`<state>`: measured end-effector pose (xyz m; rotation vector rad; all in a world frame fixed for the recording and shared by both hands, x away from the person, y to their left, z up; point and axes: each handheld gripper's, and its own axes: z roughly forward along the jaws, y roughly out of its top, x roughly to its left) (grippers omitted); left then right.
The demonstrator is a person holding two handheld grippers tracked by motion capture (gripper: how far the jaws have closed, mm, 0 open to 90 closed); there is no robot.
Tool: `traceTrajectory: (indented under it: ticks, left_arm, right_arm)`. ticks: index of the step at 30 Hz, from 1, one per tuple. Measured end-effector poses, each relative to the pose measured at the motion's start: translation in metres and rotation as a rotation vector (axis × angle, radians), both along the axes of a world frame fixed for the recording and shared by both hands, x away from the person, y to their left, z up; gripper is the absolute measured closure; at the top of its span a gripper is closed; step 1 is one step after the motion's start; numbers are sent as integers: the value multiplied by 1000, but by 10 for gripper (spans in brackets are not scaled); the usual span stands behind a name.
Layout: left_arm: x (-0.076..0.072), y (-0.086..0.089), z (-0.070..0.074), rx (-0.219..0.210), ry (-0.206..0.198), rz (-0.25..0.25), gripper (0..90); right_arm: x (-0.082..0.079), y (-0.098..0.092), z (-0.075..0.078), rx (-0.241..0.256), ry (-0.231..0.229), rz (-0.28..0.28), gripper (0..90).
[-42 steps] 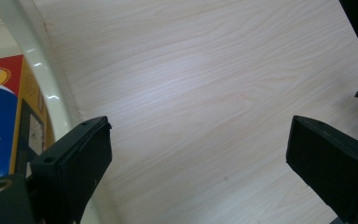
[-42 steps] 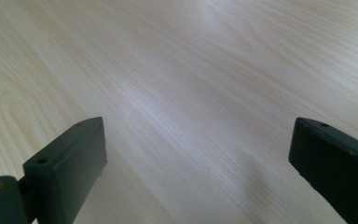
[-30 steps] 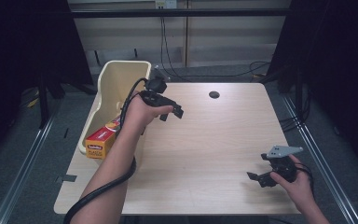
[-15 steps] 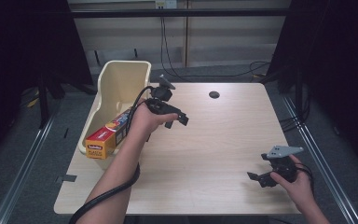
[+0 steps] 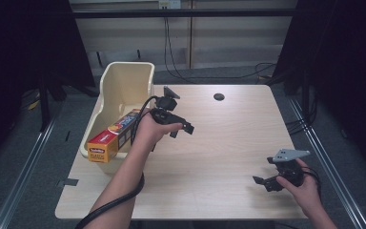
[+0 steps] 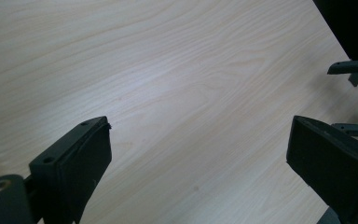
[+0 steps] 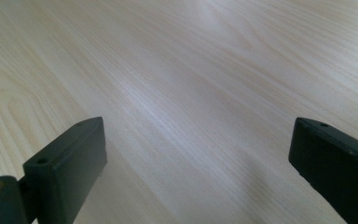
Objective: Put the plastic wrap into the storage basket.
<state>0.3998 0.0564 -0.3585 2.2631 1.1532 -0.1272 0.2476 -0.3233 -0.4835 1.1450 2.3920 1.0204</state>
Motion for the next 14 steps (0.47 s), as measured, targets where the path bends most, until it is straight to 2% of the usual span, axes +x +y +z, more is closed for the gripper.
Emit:
traceTrajectory:
  ticks: [8, 14]
  left_arm:
    - [-6, 0, -15, -10, -2, -16, 64]
    - [-8, -1, -20, -7, -13, -15, 64]
  right_arm:
    - [0, 0, 0, -8, -1, 6, 40]
    - [1, 1, -1, -12, 2, 8, 40]
